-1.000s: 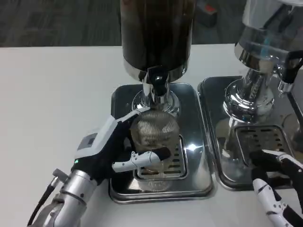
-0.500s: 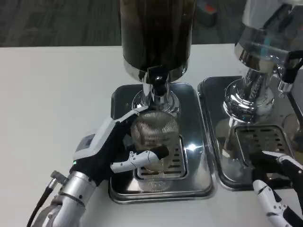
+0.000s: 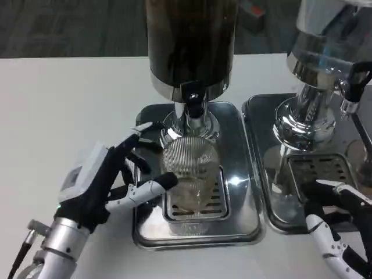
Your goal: Grasp the cup under the faucet to collect the drink, then remove the cup.
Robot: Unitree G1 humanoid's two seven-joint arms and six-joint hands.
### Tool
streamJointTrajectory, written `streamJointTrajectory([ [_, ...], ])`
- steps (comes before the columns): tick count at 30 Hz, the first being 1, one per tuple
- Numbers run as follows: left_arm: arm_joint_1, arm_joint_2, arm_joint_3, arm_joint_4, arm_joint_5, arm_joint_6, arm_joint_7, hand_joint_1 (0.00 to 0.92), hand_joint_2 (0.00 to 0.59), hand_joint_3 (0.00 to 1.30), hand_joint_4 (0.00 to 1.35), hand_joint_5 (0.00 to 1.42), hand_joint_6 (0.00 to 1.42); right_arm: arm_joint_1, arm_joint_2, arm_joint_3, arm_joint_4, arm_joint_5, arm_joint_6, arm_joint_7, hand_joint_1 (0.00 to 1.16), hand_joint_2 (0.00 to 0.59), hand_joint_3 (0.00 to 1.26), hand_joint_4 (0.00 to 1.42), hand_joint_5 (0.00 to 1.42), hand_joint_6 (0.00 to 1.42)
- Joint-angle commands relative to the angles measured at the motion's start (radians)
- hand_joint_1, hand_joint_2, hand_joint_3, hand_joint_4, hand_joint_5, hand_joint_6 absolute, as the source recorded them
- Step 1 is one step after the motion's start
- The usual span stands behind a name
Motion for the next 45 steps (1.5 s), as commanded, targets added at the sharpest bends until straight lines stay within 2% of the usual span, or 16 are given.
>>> streamJointTrajectory([
  [1, 0.028, 0.014, 0.035, -0.033, -0.025, -0.001, -0.022, 0.074, 0.005, 0.26, 0.44, 0.67, 0.99, -0.009, -0.008, -0.004, 0.010, 0.018, 0.005, 0.010, 0.32, 0.406, 0.45, 0.41, 0.38, 0.52],
  [6, 0.056, 0.038, 0.079, -0.052, -0.048, -0.001, -0.040, 0.074, 0.011, 0.26, 0.43, 0.63, 0.98, -0.020, -0.012, -0.007, 0.012, 0.022, 0.004, 0.010, 0.32, 0.407, 0.45, 0.41, 0.38, 0.52],
  [10, 0.087, 0.076, 0.133, -0.091, -0.071, -0.019, -0.054, 0.072, 0.033, 0.26, 0.40, 0.53, 0.89, -0.025, -0.011, -0.007, 0.003, 0.020, 0.007, 0.009, 0.33, 0.407, 0.45, 0.41, 0.38, 0.52],
  [15, 0.107, 0.124, 0.208, -0.129, -0.157, -0.055, -0.106, 0.026, 0.066, 0.29, 0.35, 0.43, 0.74, -0.040, -0.001, 0.003, -0.017, 0.005, 0.031, 0.011, 0.33, 0.407, 0.45, 0.41, 0.38, 0.52],
  [21, 0.098, 0.152, 0.276, -0.124, -0.319, -0.104, -0.228, 0.024, 0.078, 0.31, 0.34, 0.38, 0.56, -0.056, 0.003, 0.011, -0.012, -0.002, 0.042, 0.004, 0.33, 0.407, 0.45, 0.41, 0.38, 0.52],
  [26, 0.065, 0.151, 0.322, -0.126, -0.558, -0.120, -0.429, 0.000, 0.092, 0.36, 0.39, 0.39, 0.47, -0.074, 0.011, 0.021, 0.006, -0.007, 0.041, -0.006, 0.33, 0.407, 0.45, 0.41, 0.38, 0.52],
  [29, 0.025, 0.158, 0.343, -0.152, -0.753, -0.082, -0.632, 0.000, 0.098, 0.37, 0.39, 0.39, 0.44, -0.087, 0.015, 0.028, 0.020, -0.011, 0.038, -0.013, 0.33, 0.407, 0.45, 0.41, 0.38, 0.52],
  [31, 0.000, 0.158, 0.360, -0.176, -0.876, -0.018, -0.764, 0.000, 0.104, 0.37, 0.36, 0.37, 0.41, -0.096, 0.016, 0.032, 0.030, -0.012, 0.037, -0.016, 0.33, 0.407, 0.45, 0.41, 0.38, 0.52],
  [33, -0.033, 0.175, 0.379, -0.222, -1.021, 0.115, -0.919, 0.000, 0.099, 0.36, 0.34, 0.34, 0.39, -0.105, 0.017, 0.037, 0.039, -0.013, 0.035, -0.019, 0.33, 0.407, 0.45, 0.41, 0.38, 0.52],
  [35, -0.059, 0.184, 0.401, -0.245, -1.097, 0.218, -1.023, 0.000, 0.093, 0.34, 0.31, 0.32, 0.36, -0.114, 0.018, 0.040, 0.047, -0.014, 0.034, -0.021, 0.33, 0.407, 0.45, 0.41, 0.38, 0.50],
  [37, -0.090, 0.202, 0.416, -0.269, -1.173, 0.366, -1.127, 0.000, 0.086, 0.33, 0.29, 0.30, 0.34, -0.123, 0.020, 0.043, 0.056, -0.016, 0.032, -0.025, 0.33, 0.413, 0.45, 0.41, 0.38, 0.49],
  [42, -0.145, 0.212, 0.439, -0.289, -1.232, 0.601, -1.265, 0.000, 0.079, 0.27, 0.25, 0.27, 0.31, -0.135, 0.023, 0.049, 0.069, -0.019, 0.028, -0.034, 0.34, 0.416, 0.45, 0.41, 0.38, 0.47],
  [45, -0.179, 0.199, 0.432, -0.307, -1.246, 0.733, -1.314, 0.000, 0.074, 0.27, 0.23, 0.26, 0.31, -0.141, 0.026, 0.053, 0.080, -0.020, 0.027, -0.042, 0.34, 0.416, 0.45, 0.41, 0.38, 0.47],
])
